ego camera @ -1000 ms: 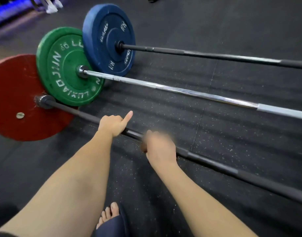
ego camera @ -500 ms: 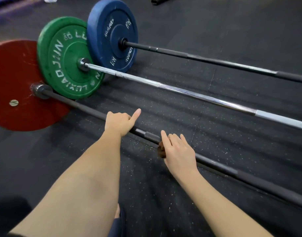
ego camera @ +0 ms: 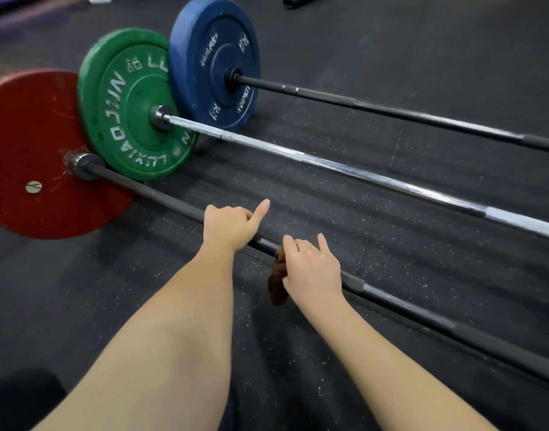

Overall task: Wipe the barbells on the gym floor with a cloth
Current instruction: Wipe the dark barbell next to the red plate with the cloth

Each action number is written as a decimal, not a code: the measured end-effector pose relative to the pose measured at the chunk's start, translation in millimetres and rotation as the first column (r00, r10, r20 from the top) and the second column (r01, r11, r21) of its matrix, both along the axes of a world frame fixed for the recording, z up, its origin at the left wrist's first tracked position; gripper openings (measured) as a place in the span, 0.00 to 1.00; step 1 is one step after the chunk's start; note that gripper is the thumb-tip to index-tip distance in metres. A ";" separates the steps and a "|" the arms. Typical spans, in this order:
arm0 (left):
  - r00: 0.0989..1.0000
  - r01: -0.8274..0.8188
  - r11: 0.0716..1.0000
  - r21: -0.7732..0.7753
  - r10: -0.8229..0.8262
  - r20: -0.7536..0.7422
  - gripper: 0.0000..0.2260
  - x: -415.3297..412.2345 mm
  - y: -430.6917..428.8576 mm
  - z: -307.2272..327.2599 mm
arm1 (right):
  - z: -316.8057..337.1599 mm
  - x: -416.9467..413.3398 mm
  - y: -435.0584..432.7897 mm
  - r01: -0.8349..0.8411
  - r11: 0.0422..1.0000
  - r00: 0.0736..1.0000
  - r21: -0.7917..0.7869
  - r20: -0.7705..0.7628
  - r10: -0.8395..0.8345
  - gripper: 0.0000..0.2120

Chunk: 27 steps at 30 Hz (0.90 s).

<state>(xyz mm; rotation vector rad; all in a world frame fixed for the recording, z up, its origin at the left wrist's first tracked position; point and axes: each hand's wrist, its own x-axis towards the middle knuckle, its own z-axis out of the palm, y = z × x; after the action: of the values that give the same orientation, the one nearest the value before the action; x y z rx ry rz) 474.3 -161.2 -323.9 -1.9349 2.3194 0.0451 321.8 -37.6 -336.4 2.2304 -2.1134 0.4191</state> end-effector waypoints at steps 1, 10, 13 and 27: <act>1.000 -0.003 1.000 -0.002 0.003 0.005 0.49 0.1 -0.8 -1.2 | 2.1 -6.3 4.0 -0.005 1.000 1.000 0.017 -0.013 0.005 0.24; 0.993 0.013 0.999 -0.050 -0.019 -0.121 0.55 -25.9 12.7 -6.4 | 9.2 -67.3 52.4 0.057 0.997 0.998 0.050 -0.017 -0.056 0.20; 0.973 0.036 0.998 -0.048 -0.046 -0.228 0.54 -61.2 28.9 -6.0 | 7.2 -58.8 48.4 0.055 0.998 0.998 0.027 0.018 -0.055 0.22; 0.968 0.032 0.999 0.019 -0.027 -0.250 0.38 -78.9 38.6 3.1 | -3.4 -25.3 19.3 0.024 1.000 0.998 -0.014 0.060 -0.023 0.46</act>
<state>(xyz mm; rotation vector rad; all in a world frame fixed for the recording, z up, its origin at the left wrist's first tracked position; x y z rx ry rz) 395.4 -122.6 -320.8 -1.9855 2.4876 0.3298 296.5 -18.3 -339.7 2.2093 -2.1554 0.5046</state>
